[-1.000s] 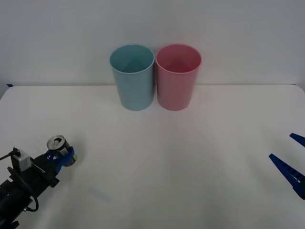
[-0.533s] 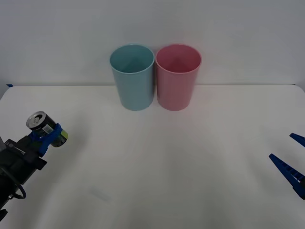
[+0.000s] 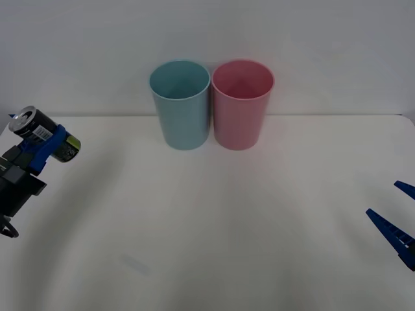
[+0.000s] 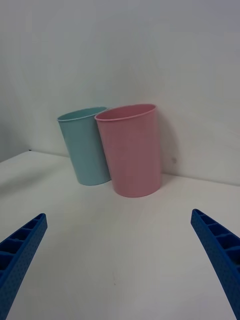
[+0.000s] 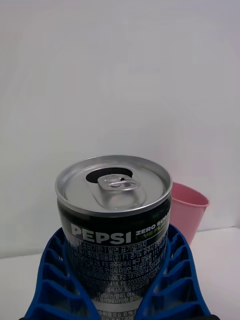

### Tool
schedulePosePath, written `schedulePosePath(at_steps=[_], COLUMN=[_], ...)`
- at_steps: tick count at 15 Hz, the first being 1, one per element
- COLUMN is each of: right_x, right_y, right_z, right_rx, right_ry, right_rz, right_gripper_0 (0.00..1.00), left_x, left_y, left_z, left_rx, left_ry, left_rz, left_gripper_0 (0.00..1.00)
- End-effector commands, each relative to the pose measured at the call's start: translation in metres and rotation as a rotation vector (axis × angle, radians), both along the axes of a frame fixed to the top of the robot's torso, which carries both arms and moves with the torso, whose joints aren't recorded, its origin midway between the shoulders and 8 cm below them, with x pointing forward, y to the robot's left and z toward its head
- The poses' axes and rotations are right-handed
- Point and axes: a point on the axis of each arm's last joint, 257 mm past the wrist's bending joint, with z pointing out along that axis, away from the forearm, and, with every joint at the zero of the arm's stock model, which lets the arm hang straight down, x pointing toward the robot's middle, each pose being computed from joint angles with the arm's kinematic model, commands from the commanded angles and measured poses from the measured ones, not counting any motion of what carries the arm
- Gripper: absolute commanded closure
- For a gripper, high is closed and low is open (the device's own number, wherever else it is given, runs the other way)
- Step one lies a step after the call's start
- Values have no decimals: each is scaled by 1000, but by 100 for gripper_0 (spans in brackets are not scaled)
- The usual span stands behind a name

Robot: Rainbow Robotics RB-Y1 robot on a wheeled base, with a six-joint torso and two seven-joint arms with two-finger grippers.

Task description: Grasp the object on the table and drop it into the matching bin: aluminum can to the light blue bin, PET bottle to the pink bin.

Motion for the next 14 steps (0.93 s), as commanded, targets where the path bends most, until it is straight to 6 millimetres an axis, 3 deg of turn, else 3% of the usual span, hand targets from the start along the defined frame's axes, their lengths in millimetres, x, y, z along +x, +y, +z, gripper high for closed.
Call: schedulePosePath(at_steps=[1,4,7,10,14], right_x=[0,0,0,0,0], right_y=[0,0,0,0,0], right_z=[0,0,0,0,0], right_rx=[0,0,0,0,0], right_ry=[0,0,0,0,0], right_rz=[0,0,0,0,0], right_gripper_0=[0,0,0,0,0], left_x=[13,30,56,90,143], left_y=[-10,-17,-27,-41,-76], left_z=[26,49,58,59,58], left_rx=[-6,38,74,123,180], left_ry=[-27,-62,-69,-62,-29], left_rz=[-41,-52,-68,-87,-146], left_gripper_0=[100,99,99,98,97])
